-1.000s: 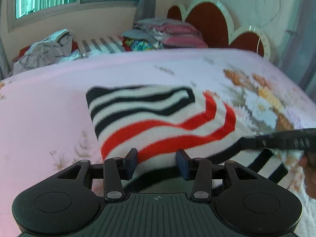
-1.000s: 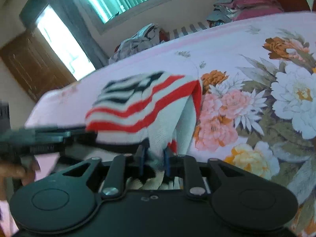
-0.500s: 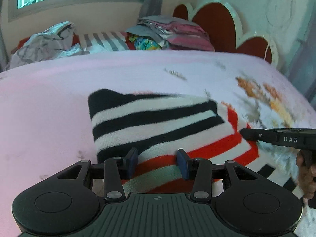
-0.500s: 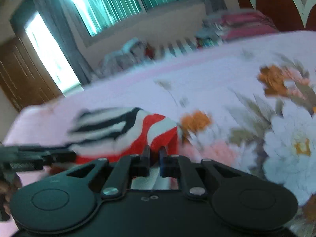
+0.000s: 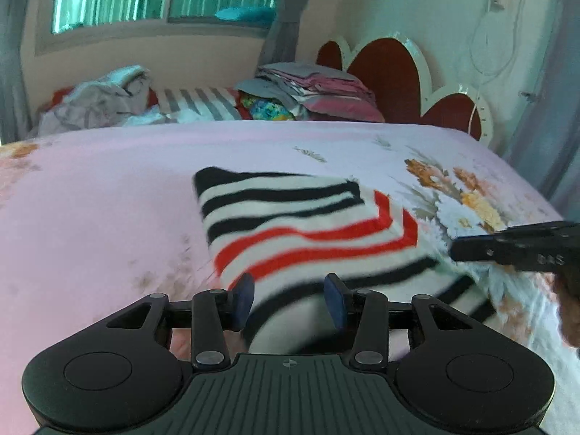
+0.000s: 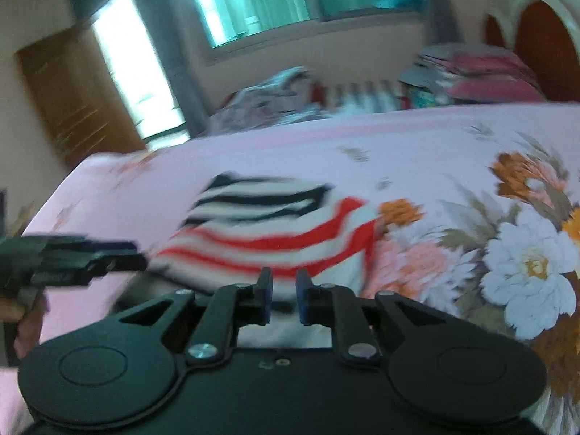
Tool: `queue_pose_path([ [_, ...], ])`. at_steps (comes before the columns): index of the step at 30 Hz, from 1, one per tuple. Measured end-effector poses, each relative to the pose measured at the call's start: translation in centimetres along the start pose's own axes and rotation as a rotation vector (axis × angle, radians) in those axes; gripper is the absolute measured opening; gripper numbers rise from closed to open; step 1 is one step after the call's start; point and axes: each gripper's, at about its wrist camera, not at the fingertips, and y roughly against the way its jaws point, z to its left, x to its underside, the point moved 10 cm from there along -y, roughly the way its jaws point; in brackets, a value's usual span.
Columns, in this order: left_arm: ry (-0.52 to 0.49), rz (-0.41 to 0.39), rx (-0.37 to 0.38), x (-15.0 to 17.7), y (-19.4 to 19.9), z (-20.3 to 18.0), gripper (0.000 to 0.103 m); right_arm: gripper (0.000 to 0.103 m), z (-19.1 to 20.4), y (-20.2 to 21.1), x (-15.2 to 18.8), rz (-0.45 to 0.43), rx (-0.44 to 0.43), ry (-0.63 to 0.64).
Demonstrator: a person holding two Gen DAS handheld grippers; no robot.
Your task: Fold small clothes
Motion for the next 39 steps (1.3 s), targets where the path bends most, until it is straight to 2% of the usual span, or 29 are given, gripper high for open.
queue_pose_path([
  [1, -0.013, 0.001, -0.038, 0.6, 0.4, 0.2, 0.043, 0.011, 0.7, 0.3, 0.6, 0.012, 0.008, 0.027],
  [3, 0.014, 0.024, -0.023, 1.8, 0.9, 0.3, 0.03, 0.01, 1.5, 0.4, 1.7, 0.046, 0.037, 0.074],
  [5, 0.0, 0.07, -0.025, 3.0, 0.3, 0.2, 0.03, 0.01, 1.4, 0.2, 2.8, 0.077, 0.08, 0.103],
  [8, -0.003, 0.122, -0.004, 4.2, -0.6, -0.1, 0.03, 0.001, 0.6, -0.2, 4.6, 0.152, 0.141, 0.112],
  [10, -0.009, 0.123, -0.01, 4.9, -0.9, -0.4, 0.03, 0.0, 0.3, -0.4, 6.0, 0.185, 0.177, 0.123],
  [13, -0.02, 0.128, -0.026, 5.7, -1.0, -0.5, 0.03, 0.0, -0.6, -0.5, 7.2, 0.188, 0.224, 0.092],
  [14, -0.033, 0.131, -0.033, 6.0, -0.9, -0.7, 0.03, 0.0, -1.2, -0.5, 7.7, 0.206, 0.276, 0.103],
  [15, -0.045, 0.132, -0.039, 6.2, -0.9, -0.7, 0.03, 0.001, -2.1, -1.1, 9.1, 0.283, 0.334, 0.119],
  [16, -0.042, 0.127, -0.04, 6.2, -0.8, -0.8, 0.03, 0.001, -2.4, -1.0, 9.5, 0.244, 0.321, 0.116],
  [18, -0.032, 0.129, -0.036, 6.2, -0.4, -0.7, 0.03, 0.0, -2.9, -0.5, 9.5, 0.23, 0.314, 0.052],
  [21, -0.031, 0.069, -0.047, 4.8, 1.4, -0.9, 0.031, 0.008, -2.6, 2.2, 6.9, 0.046, 0.372, 0.049],
  [24, -0.059, 0.027, -0.038, 3.8, 2.5, -1.8, 0.031, 0.01, -1.2, 3.4, 4.1, -0.089, 0.334, 0.039],
  [27, -0.105, 0.048, -0.01, 4.1, 2.2, -3.6, 0.031, 0.012, 0.6, 1.9, 3.1, -0.093, 0.267, 0.067],
  [29, -0.106, 0.111, 0.008, 5.4, 1.1, -4.2, 0.031, 0.011, 0.9, 0.1, 3.8, -0.045, 0.267, 0.09],
  [30, -0.107, 0.147, 0.015, 6.2, 0.5, -4.4, 0.031, 0.014, 0.6, -1.2, 4.8, 0.001, 0.279, 0.095],
  [32, -0.131, 0.146, 0.012, 6.6, 0.2, -4.7, 0.031, 0.016, -1.1, -3.5, 7.4, 0.156, 0.31, 0.066],
  [34, -0.118, 0.12, 0.018, 5.4, 1.1, -4.7, 0.031, 0.016, -1.5, -3.6, 7.6, 0.144, 0.287, 0.013],
  [36, -0.101, 0.034, 0.005, 3.3, 2.4, -4.1, 0.031, 0.016, -0.9, -2.1, 5.8, 0.061, 0.288, 0.026],
  [37, -0.097, 0.014, -0.008, 2.4, 2.6, -3.7, 0.034, 0.016, -0.5, -1.4, 4.9, 0.019, 0.28, 0.035],
  [39, -0.078, -0.01, -0.023, 0.6, 2.0, -2.8, 0.092, 0.015, -0.4, -1.5, 3.4, -0.031, 0.276, 0.036],
])
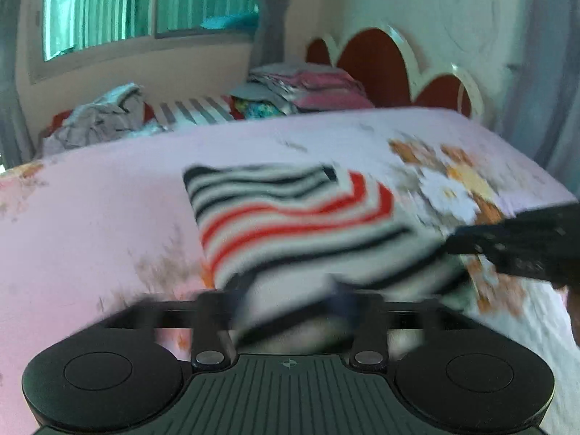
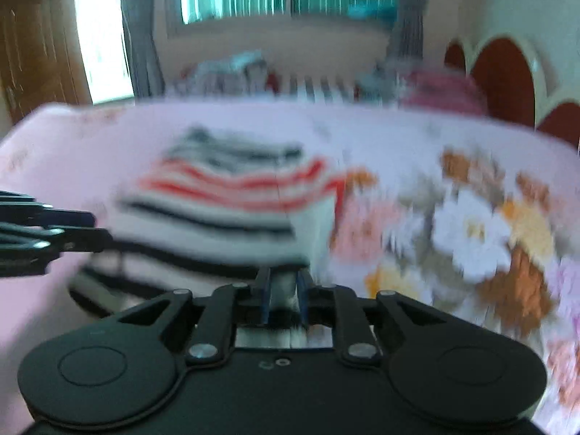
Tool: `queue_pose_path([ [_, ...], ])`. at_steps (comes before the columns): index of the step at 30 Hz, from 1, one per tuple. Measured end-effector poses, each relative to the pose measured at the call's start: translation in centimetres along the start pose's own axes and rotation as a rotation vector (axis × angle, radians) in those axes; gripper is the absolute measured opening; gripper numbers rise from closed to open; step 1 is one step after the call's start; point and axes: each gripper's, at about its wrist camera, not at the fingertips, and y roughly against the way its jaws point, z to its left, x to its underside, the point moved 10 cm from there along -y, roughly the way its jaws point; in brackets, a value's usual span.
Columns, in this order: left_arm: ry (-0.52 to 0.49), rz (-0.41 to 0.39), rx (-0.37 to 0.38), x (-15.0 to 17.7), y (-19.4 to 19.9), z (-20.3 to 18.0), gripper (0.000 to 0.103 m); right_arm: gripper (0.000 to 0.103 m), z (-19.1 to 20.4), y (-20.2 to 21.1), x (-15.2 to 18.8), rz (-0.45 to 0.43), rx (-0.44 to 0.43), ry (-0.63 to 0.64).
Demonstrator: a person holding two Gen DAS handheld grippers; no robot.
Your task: Fold small clothes
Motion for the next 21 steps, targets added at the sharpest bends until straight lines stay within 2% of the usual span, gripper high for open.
queue_pose_path([
  [2, -0.007, -0.027, -0.028, -1.7, -1.3, 0.7, 0.095, 0.014, -0.5, -0.8, -1.1, -0.026, 0.003, -0.02],
  [5, 0.028, 0.022, -0.045, -2.2, -4.2, 1.6, 0.094, 0.014, -0.5, -2.4, -2.0, -0.022, -0.011, -0.028],
  [6, 0.045, 0.047, -0.049, -1.8, -5.1, 1.8, 0.094, 0.014, -0.5, -3.9, -1.6, 0.017, -0.021, -0.022],
  [8, 0.03, 0.183, -0.085, 0.5, -8.1, 2.2, 0.095, 0.011, -0.5, -5.9, 0.5, 0.165, 0.006, 0.011],
  [11, 0.119, 0.2, -0.063, 1.1, -8.0, 2.9, 0.095, 0.011, -1.0, -5.6, -0.1, 0.145, -0.029, 0.042],
  [13, 0.114, 0.141, -0.068, 0.2, -6.4, 3.0, 0.095, 0.023, -2.9, -3.8, -1.2, 0.085, -0.078, -0.06],
  [15, 0.142, 0.152, -0.039, 0.5, -5.8, 3.2, 0.095, 0.078, -5.9, -3.3, -1.2, 0.075, -0.147, -0.235],
  [16, 0.153, 0.169, -0.032, 0.7, -5.9, 3.4, 0.095, 0.078, -7.3, -3.6, -1.2, 0.097, -0.207, -0.327],
  [17, 0.159, 0.179, -0.027, 0.9, -6.0, 3.4, 0.095, 0.07, -8.5, -4.3, -0.6, 0.142, -0.282, -0.421],
  [18, 0.174, 0.189, -0.021, 1.1, -6.2, 3.6, 0.095, 0.067, -9.4, -5.1, -0.2, 0.175, -0.333, -0.501],
  [21, 0.278, 0.204, 0.017, 1.7, -6.9, 4.1, 0.095, 0.067, -10.8, -6.8, 0.0, 0.215, -0.471, -0.647],
])
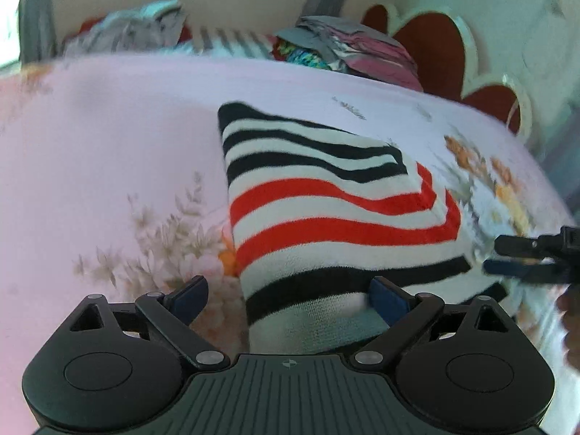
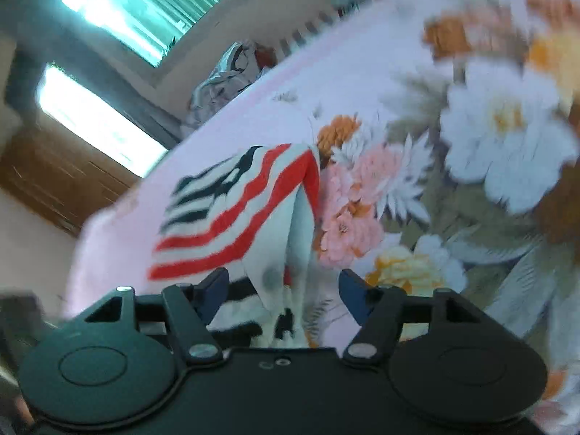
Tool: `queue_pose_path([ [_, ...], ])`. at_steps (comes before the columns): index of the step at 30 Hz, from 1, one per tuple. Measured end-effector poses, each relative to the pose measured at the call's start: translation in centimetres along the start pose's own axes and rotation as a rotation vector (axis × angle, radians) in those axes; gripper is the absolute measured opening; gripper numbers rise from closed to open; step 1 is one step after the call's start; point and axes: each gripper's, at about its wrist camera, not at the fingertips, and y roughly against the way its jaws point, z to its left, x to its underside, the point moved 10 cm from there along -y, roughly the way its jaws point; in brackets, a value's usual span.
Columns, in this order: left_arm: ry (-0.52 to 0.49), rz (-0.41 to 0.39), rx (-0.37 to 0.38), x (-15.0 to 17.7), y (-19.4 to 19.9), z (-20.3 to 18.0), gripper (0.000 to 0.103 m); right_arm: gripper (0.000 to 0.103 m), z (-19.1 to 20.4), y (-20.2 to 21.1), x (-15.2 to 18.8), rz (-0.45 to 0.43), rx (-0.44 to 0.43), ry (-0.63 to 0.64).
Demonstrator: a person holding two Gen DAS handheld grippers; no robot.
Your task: Fold small clothes
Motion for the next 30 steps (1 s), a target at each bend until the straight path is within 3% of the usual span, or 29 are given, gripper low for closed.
queue_pose_path([
  [7, 0.122, 0.036, 0.062, 1.1, -2.1, 0.4, 0.095, 0.068, -0.8, -3.0, 1.3, 0.15, -0.079, -0.046],
  [12, 0.12, 0.057, 0.033, 0.9, -3.4, 0.0, 0.095, 0.068, 0.3, -4.9, 1.7, 0.183, -0.147, -0.056],
  [16, 0.106, 0.073, 0.041, 0.1, -4.6, -1.0, 0.094, 0.063, 2.5, -5.6, 2.0, 0.185, -0.097, 0.042],
  [17, 0.095, 0.077, 0.031, -0.1, -4.9, -1.4, 0.089, 0.049, 2.7, -5.6, 2.1, 0.182, -0.06, 0.074],
  [18, 0.085, 0.078, 0.024, -0.3, -4.9, -1.7, 0.086, 0.042, 2.8, -5.7, 2.1, 0.179, -0.03, 0.115],
  [20, 0.053, 0.074, -0.003, -0.7, -4.8, -2.5, 0.078, 0.037, 3.5, -5.4, 2.4, 0.166, -0.001, 0.172],
  [24, -0.013, 0.055, -0.028, -1.1, -3.9, -3.2, 0.06, 0.035, 4.8, -5.1, 2.9, 0.134, 0.058, 0.248],
  [30, -0.096, 0.031, -0.037, -1.5, -2.6, -3.5, 0.054, 0.032, 8.0, -2.7, 3.4, 0.087, 0.113, 0.368],
])
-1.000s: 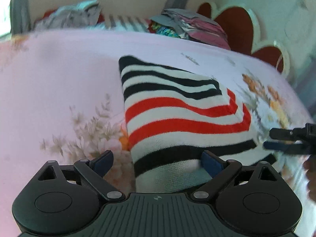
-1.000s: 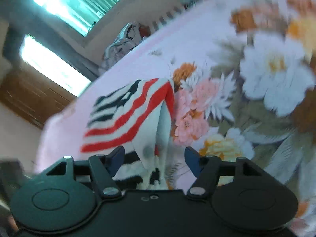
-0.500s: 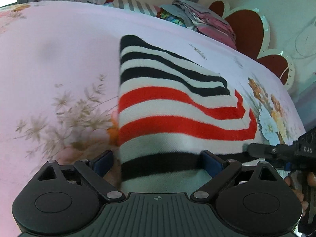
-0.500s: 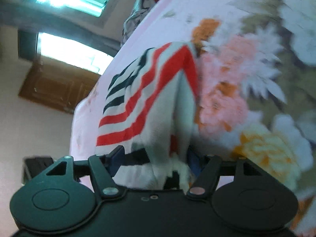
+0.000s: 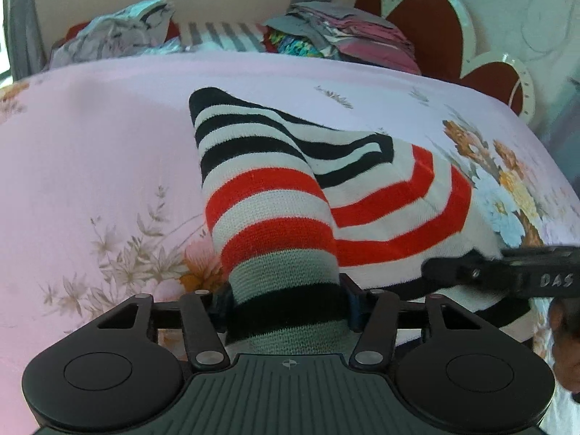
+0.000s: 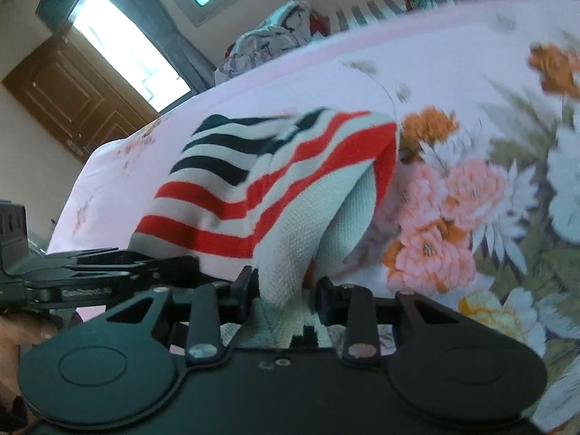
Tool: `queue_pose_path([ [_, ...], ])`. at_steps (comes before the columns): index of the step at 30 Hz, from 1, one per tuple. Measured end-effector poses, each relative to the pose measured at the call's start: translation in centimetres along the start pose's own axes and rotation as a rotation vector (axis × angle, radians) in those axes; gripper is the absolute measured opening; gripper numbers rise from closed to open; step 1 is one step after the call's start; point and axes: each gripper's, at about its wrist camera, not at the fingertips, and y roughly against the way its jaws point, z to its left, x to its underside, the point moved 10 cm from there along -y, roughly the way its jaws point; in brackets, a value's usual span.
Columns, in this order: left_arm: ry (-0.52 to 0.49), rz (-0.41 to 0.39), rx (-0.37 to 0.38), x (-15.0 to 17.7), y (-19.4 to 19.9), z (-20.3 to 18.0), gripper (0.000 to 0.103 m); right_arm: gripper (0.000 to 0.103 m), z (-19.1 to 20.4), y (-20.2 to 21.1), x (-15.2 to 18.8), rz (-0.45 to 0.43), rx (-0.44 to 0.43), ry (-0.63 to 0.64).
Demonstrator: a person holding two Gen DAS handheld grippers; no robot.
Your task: Fold small clothes
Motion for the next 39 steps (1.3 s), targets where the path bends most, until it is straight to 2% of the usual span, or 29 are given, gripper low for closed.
queue_pose_path([
  [5, -0.059, -0.045, 0.013, 0.0, 2.7, 1.3, 0.053, 0.032, 4.8, 1.4, -0.4, -0.03, 0.067, 0.107],
  [9, -0.048, -0.078, 0.011, 0.5, 5.9, 5.7, 0.053, 0.032, 9.9, 0.5, 0.2, -0.045, 0.068, 0.138],
  [18, 0.032, -0.095, -0.115, 3.6, 13.3, 22.0, 0.053, 0.031, 23.4, -9.1, 1.1, -0.001, -0.061, 0.201],
  [21, 0.051, -0.084, -0.123, 4.3, 14.1, 26.2, 0.053, 0.031, 26.0, -11.7, 1.7, 0.012, -0.09, 0.176],
  [23, 0.062, -0.061, -0.098, 4.9, 13.5, 28.0, 0.057, 0.031, 26.3, -13.3, 2.2, 0.018, -0.075, 0.163],
  [25, 0.082, -0.035, -0.084, 6.1, 12.0, 29.5, 0.073, 0.031, 24.6, -15.2, 3.4, 0.065, -0.03, 0.079],
  [26, 0.077, -0.064, -0.101, 6.6, 11.7, 30.3, 0.089, 0.032, 23.5, -15.9, 4.0, 0.079, -0.026, 0.029],
  [27, 0.089, -0.076, -0.093, 7.1, 11.2, 30.7, 0.09, 0.031, 22.3, -16.2, 4.5, 0.074, -0.057, -0.043],
  [29, 0.162, -0.088, -0.04, 7.4, 10.8, 31.4, 0.09, 0.032, 20.9, -16.1, 4.7, 0.067, -0.106, -0.158],
  [34, 0.137, -0.114, -0.062, 7.7, 11.7, 31.4, 0.09, 0.032, 21.5, -15.3, 4.1, 0.068, -0.048, -0.079],
  [36, 0.12, -0.164, -0.095, 7.0, 13.5, 31.3, 0.09, 0.036, 21.7, -14.3, 3.9, 0.076, -0.026, -0.057],
  [37, 0.113, -0.198, -0.111, 6.5, 14.6, 31.6, 0.086, 0.037, 21.8, -13.5, 3.3, 0.057, -0.004, -0.037],
  [39, 0.11, -0.258, -0.092, 5.5, 16.8, 32.1, 0.054, 0.039, 21.6, -11.0, 1.6, -0.042, 0.057, 0.028],
])
